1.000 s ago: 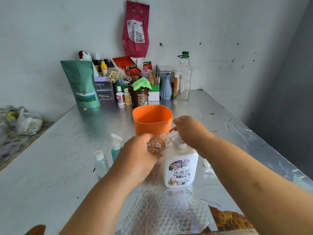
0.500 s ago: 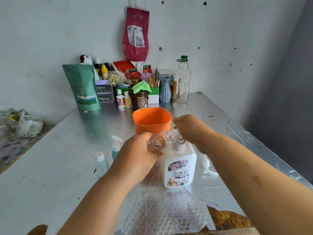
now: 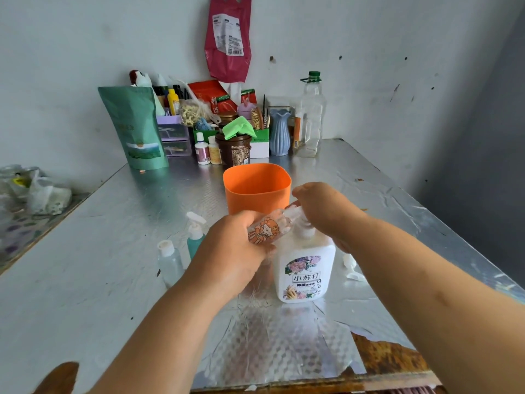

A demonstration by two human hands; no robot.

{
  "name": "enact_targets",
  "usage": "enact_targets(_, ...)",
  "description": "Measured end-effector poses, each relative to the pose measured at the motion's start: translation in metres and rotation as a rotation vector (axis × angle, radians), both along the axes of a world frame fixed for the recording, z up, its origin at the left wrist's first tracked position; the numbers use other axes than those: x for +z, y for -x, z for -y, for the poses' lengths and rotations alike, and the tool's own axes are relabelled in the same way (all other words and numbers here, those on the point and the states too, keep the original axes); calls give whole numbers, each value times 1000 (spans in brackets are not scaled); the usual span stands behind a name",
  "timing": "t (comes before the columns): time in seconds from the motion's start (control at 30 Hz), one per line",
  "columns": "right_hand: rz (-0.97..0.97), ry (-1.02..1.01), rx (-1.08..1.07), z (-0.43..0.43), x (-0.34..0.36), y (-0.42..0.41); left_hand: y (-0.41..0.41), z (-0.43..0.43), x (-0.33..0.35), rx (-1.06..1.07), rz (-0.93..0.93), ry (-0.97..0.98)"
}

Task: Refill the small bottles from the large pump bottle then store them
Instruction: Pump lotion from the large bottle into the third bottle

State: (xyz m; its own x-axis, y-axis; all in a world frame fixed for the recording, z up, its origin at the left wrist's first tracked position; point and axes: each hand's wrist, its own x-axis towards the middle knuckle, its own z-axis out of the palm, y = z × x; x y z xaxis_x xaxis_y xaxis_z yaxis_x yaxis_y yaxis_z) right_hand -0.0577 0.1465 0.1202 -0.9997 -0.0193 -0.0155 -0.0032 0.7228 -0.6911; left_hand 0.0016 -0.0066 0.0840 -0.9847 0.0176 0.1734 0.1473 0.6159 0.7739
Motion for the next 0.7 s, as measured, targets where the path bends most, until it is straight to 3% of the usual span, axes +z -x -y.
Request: enact_targets(0.7,-5,29,-26,-3,7,-1,0,1,5,-3,-2,10)
